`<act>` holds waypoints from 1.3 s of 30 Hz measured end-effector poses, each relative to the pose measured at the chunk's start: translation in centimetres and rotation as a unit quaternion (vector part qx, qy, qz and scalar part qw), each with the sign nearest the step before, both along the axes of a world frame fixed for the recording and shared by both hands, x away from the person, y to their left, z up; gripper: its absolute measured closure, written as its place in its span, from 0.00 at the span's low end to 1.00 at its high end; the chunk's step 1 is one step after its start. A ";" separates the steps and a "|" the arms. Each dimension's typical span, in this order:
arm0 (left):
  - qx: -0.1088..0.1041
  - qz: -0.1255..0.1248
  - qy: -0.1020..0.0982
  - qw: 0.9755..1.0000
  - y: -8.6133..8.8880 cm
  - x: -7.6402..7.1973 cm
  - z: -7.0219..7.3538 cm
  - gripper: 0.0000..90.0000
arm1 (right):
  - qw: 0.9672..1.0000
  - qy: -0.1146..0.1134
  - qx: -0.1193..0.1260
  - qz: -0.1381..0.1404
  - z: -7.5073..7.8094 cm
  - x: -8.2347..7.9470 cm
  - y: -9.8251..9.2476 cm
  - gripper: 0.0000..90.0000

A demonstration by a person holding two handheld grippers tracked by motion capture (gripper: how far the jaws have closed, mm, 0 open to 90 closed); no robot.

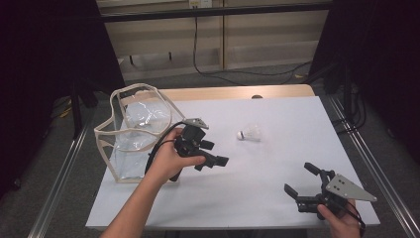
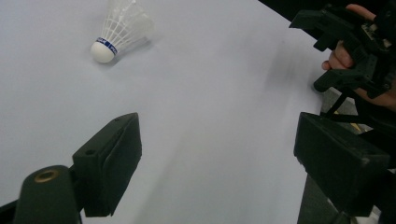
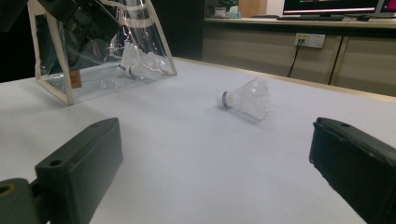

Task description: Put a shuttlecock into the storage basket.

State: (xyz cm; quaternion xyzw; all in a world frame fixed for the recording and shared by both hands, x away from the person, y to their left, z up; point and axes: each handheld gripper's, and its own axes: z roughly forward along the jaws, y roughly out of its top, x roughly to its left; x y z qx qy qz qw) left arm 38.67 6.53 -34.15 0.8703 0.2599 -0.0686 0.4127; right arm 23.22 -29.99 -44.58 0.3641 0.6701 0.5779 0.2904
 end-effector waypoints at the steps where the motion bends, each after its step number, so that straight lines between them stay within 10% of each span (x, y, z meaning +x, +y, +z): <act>1: 0.004 0.004 -0.003 1.000 -0.1 0.0 -0.1 0.17 | 1.000 0.000 0.001 0.000 0.0 0.0 0.0 0.03; 39: -0.026 0.047 -0.015 0.998 -2.5 2.3 -4.8 0.15 | 1.000 -0.001 0.000 0.001 0.0 0.1 0.0 0.03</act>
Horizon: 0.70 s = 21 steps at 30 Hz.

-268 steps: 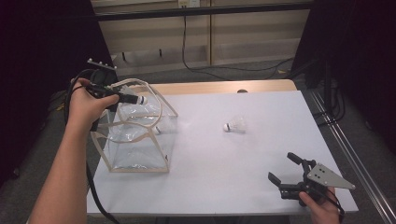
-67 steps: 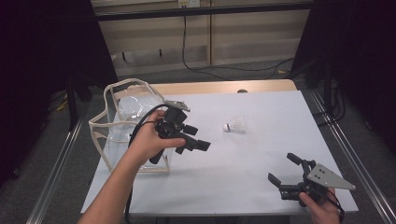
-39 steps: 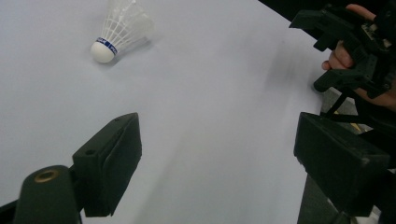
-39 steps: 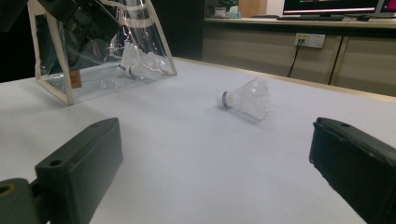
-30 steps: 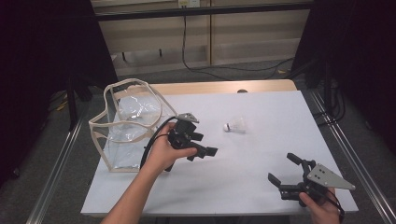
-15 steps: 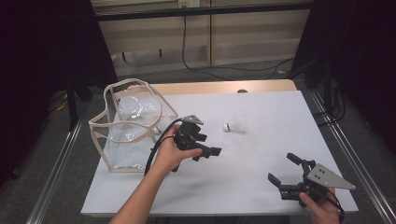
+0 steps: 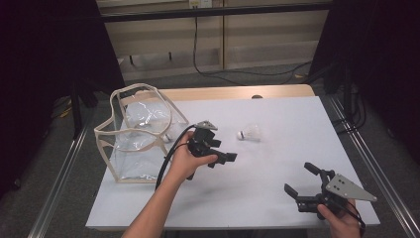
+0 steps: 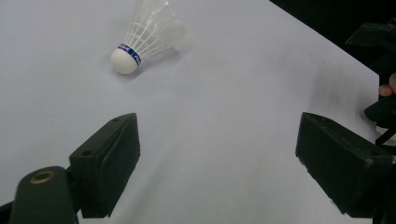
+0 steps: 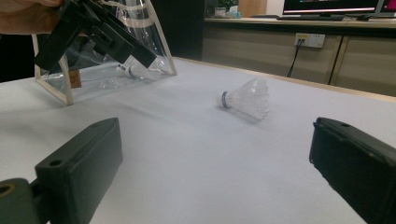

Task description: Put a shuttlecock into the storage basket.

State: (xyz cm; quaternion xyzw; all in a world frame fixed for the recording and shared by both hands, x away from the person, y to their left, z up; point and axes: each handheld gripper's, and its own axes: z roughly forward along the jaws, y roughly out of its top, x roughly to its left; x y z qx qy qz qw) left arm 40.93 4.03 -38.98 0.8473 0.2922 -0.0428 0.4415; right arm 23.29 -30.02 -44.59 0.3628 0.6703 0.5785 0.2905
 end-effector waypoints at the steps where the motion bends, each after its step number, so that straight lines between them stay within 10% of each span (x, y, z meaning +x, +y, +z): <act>1: 0.002 0.000 -0.001 1.000 0.0 0.1 0.0 0.15 | 1.000 0.000 0.000 0.000 0.0 0.0 0.0 0.03; 21: -0.015 0.023 0.004 1.000 -0.7 1.5 -1.5 0.15 | 1.000 -0.001 0.000 0.001 0.0 0.0 0.1 0.03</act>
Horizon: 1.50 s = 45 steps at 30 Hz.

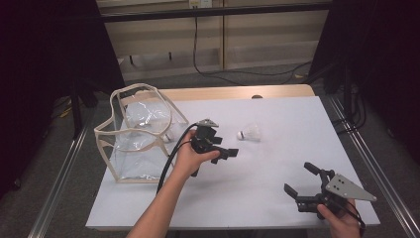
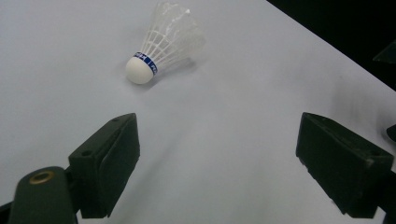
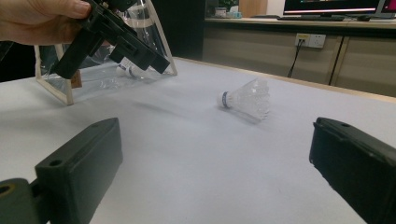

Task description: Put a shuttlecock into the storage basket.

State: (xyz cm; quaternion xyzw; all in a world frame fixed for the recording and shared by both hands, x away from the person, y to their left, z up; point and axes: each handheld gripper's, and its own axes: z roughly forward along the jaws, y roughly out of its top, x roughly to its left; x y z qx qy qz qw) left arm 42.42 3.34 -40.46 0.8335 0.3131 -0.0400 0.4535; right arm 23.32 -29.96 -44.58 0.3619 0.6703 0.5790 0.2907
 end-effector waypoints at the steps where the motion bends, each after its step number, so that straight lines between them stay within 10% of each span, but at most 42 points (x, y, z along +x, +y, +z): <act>1: 0.001 -0.001 -0.002 1.000 0.0 0.1 -0.1 0.15 | 1.000 0.000 -0.001 0.000 0.0 0.0 0.0 0.03; 45: 0.003 0.023 -0.002 1.000 -1.4 1.7 -1.9 0.16 | 1.000 0.001 0.000 0.001 0.0 0.0 0.0 0.03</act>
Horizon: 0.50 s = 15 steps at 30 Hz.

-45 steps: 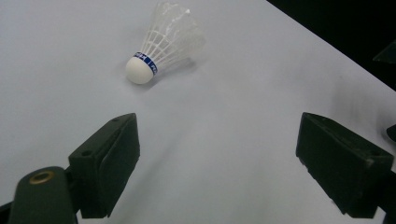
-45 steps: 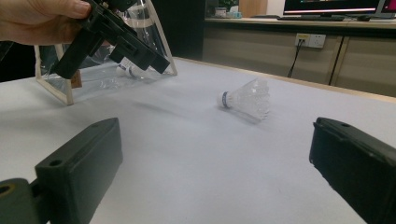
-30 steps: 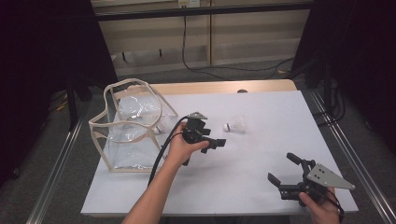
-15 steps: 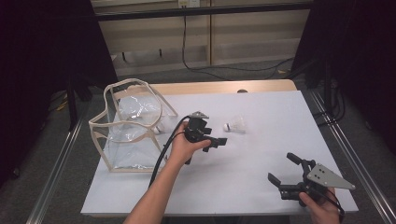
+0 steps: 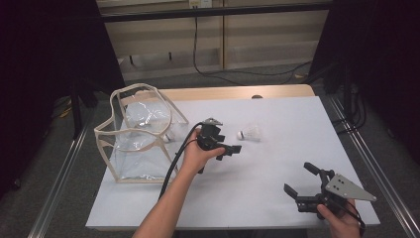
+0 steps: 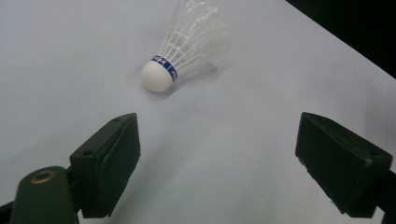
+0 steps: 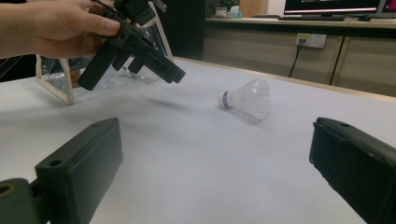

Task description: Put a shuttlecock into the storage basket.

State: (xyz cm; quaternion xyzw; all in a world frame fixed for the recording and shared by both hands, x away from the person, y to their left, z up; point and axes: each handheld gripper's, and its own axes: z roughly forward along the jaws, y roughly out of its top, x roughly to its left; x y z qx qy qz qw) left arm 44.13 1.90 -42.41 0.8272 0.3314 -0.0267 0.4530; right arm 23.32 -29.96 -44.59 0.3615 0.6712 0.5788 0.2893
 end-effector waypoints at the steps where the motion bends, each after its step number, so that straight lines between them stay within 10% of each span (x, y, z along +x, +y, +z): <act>1: 0.003 0.001 -0.001 1.000 0.0 0.0 0.0 0.16 | 1.000 0.000 0.000 0.000 0.0 0.0 0.0 0.03; 15: 0.007 0.003 -0.002 1.000 -0.6 0.6 -0.3 0.16 | 1.000 0.001 0.001 0.001 0.0 0.0 0.0 0.03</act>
